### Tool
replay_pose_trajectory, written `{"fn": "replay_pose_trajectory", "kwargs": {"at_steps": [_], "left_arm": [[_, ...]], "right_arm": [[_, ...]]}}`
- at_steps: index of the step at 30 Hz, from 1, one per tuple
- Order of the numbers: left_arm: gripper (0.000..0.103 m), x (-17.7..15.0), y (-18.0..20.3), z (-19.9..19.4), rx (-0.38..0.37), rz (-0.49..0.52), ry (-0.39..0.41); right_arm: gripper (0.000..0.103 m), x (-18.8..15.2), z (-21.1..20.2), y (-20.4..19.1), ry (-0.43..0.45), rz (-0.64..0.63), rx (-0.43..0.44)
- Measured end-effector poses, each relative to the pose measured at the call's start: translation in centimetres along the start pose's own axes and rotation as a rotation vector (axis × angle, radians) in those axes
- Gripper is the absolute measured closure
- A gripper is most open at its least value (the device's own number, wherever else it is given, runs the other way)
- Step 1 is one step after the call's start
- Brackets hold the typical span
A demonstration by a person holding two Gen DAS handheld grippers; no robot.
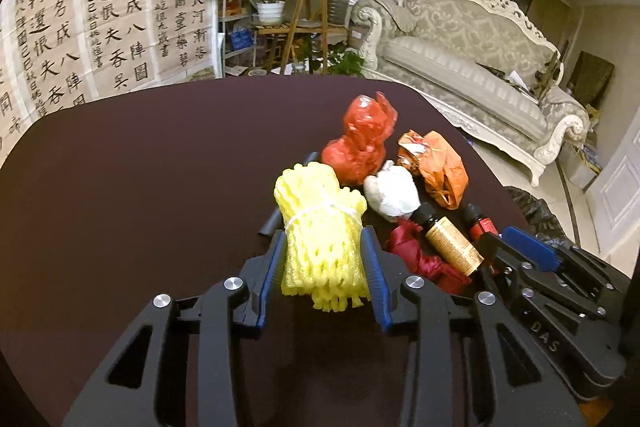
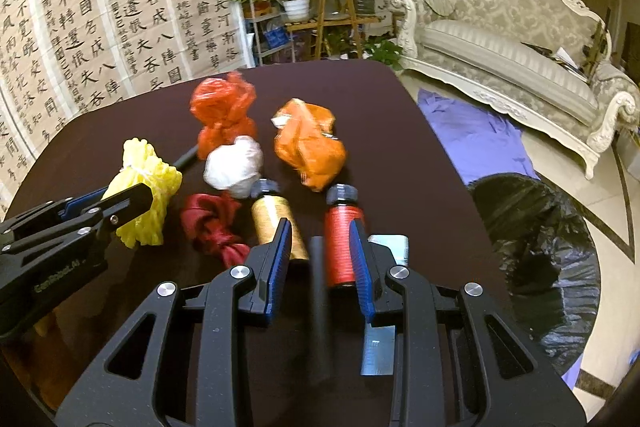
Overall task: Collect trash
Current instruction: 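Grasp the yellow foam net with the left gripper while the right grasps the dark red cloth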
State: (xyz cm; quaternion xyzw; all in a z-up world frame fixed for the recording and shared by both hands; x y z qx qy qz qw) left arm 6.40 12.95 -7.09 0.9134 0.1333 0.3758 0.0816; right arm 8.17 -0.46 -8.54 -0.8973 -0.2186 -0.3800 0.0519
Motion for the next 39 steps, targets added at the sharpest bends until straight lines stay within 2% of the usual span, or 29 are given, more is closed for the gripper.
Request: {"fn": "replay_pose_trajectory", "kwargs": {"at_steps": [12, 20, 28, 32, 39], "left_arm": [[0.065, -0.6, -5.3, -2.0, 0.079, -0.057, 0.025], [0.065, -1.4, -7.6, -2.1, 0.111, -0.086, 0.016], [0.065, -1.5, -7.3, -2.4, 0.109, -0.079, 0.026], [0.065, -1.6, -7.0, -2.8, 0.092, -0.08, 0.034], [0.065, -1.9, -4.2, -3.7, 0.041, -0.048, 0.053]], "right_arm": [[0.074, 0.5, 1.2, -5.4, -0.032, -0.083, 0.11], [0.074, 0.3, 2.4, -6.7, -0.078, -0.113, 0.108], [0.08, 0.0, 2.6, -7.0, -0.087, -0.126, 0.108], [0.08, -0.1, 1.6, -6.6, -0.062, -0.11, 0.109], [0.08, 0.4, -0.9, -4.2, -0.001, -0.053, 0.075]]}}
Point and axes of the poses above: each gripper's, at about its wrist camera, not at the fingertips, and z roughly the way its jaws point, y to its right, x to its top, the point moved 6 cm from there along z, roughly the way its jaws point, and after that the axes turned 9 degrees about -z, right-handed, at the moved point
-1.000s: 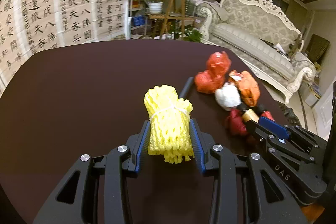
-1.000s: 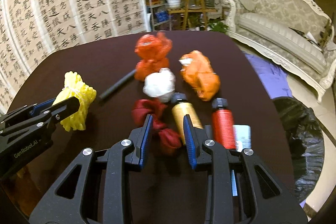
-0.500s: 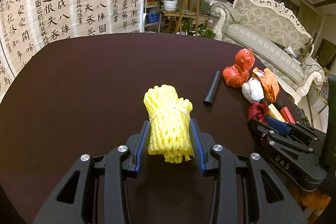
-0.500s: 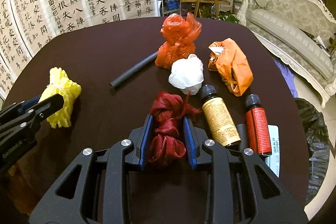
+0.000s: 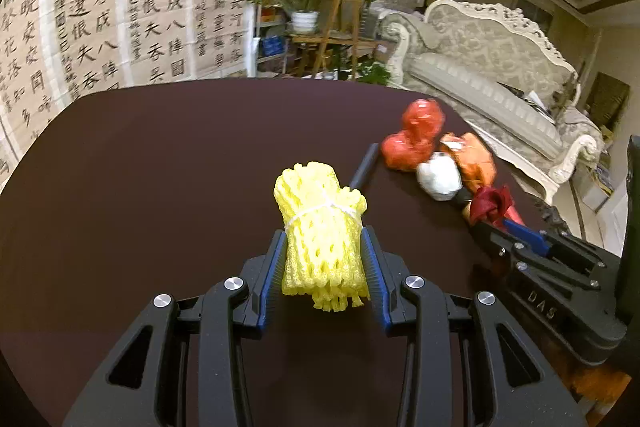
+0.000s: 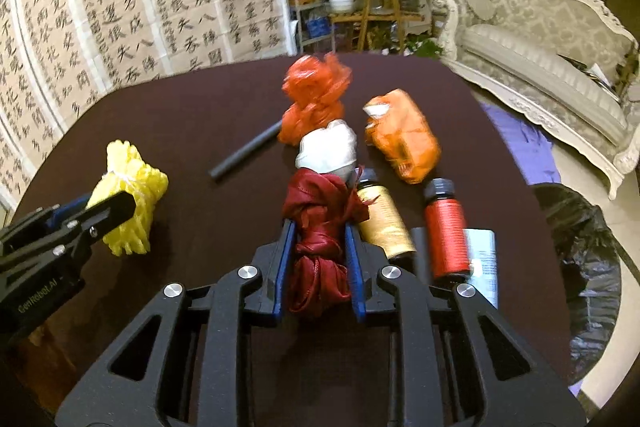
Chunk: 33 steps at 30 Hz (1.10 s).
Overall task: Collect trash
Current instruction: 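Grasp the yellow foam net with the left gripper while the right grasps the dark red cloth, then carry the held net and cloth over the black trash bin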
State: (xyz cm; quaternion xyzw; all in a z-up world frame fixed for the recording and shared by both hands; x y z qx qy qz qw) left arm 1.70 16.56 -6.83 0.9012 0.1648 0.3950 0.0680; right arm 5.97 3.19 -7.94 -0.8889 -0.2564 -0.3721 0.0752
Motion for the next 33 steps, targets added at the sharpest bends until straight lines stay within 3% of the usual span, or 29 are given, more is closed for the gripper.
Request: {"fn": "replay_pose_trajectory", "kwargs": {"at_steps": [21, 33], "left_arm": [[0.065, -0.3, 15.4, 0.5, -0.26, 0.153, 0.018], [0.065, -1.1, 22.5, 3.7, -0.304, 0.253, -0.012]], "right_arm": [[0.08, -3.8, -6.3, 16.0, 0.078, 0.222, -0.329], [0.08, -6.4, -6.6, 22.2, 0.061, 0.305, -0.406]]}}
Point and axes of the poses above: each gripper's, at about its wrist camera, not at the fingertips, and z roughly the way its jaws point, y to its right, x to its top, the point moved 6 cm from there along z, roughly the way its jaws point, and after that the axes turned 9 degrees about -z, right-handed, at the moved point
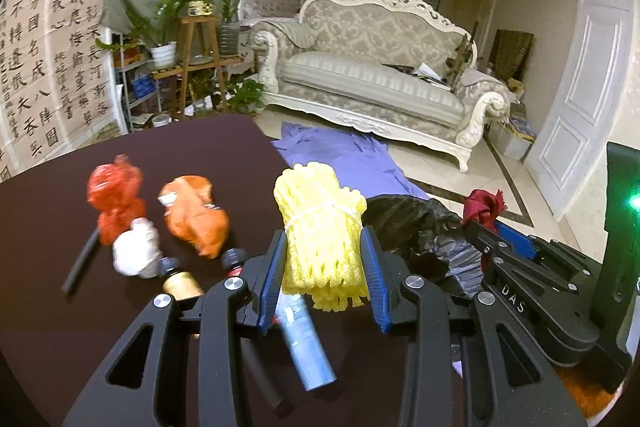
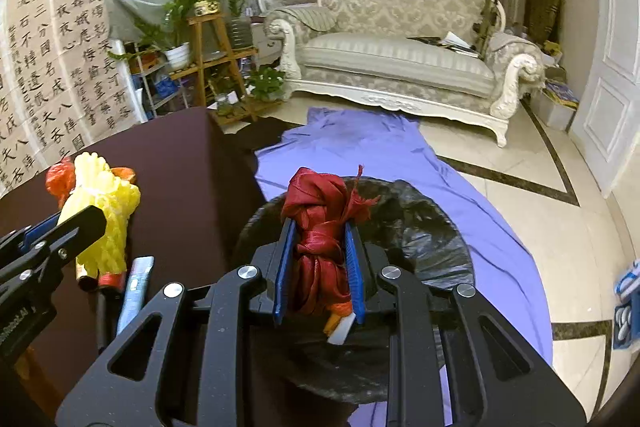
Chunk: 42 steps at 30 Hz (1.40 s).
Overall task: Collect trash
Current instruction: 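Carry the held net and cloth over the black trash bin, then open both grippers to drop the net and cloth into the bin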
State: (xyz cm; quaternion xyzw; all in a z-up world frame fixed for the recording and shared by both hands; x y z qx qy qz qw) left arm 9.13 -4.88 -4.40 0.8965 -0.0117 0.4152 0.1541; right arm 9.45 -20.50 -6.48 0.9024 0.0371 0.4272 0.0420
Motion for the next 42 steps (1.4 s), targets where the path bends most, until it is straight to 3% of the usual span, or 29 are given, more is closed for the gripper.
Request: {"fn": "replay_pose_trajectory", "kwargs": {"at_steps": [20, 23, 24, 31, 42], "left_arm": [[0.065, 0.3, 4.8, 6.3, 0.042, 0.119, -0.041], [0.046, -0.1, 4.7, 7.2, 0.083, 0.155, -0.044], [0.038, -0.3, 4.6, 7.3, 0.09, 0.152, -0.046], [0.034, -0.7, 4.0, 7.7, 0.094, 0.117, -0.072], [0.032, -0.7, 3.2, 5.6, 0.109, 0.091, -0.05]], "right_arm": [[0.078, -0.6, 3.5, 3.9, -0.036, 0.048, -0.04], [0.074, -0.6, 3.8, 4.2, -0.04, 0.056, -0.05], [0.068, -0.7, 3.8, 4.3, -0.039, 0.059, -0.054], [0.066, -1.3, 4.0, 4.7, -0.049, 0.057, -0.069], [0.066, -1.3, 2.9, 4.0, -0.044, 0.05, -0.053]]}}
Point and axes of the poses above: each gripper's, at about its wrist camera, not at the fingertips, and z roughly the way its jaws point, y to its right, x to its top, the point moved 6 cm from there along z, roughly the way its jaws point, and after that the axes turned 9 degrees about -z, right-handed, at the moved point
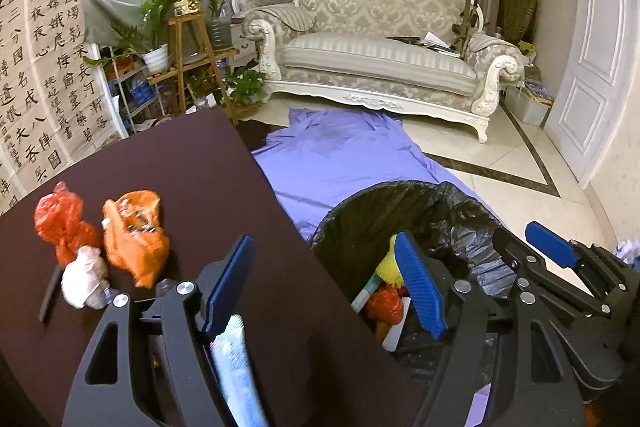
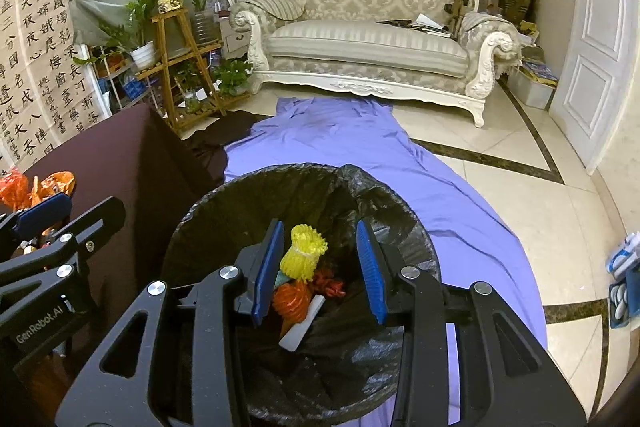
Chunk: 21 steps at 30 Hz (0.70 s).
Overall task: Collect trash
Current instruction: 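Open both grippers to drop the net and cloth into the bin, then move both open grippers back over the table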
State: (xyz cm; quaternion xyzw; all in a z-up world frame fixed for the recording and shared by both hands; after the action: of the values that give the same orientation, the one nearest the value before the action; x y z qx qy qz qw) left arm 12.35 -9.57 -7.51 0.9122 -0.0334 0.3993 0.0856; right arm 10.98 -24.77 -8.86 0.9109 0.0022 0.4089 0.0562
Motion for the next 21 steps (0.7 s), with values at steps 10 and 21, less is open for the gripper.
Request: {"fn": "replay_pose_trajectory", "kwargs": {"at_steps": [10, 21], "left_arm": [[0.032, -1.9, -3.6, -3.5, 0.046, -0.066, 0.0], [0.032, -4.5, -9.2, -6.2, 0.12, -0.154, -0.015]], "right_arm": [[0.065, -1.3, -2.6, -3.7, 0.003, -0.038, 0.066], [0.065, -2.9, -5.1, -8.2, 0.003, -0.102, 0.143]]}}
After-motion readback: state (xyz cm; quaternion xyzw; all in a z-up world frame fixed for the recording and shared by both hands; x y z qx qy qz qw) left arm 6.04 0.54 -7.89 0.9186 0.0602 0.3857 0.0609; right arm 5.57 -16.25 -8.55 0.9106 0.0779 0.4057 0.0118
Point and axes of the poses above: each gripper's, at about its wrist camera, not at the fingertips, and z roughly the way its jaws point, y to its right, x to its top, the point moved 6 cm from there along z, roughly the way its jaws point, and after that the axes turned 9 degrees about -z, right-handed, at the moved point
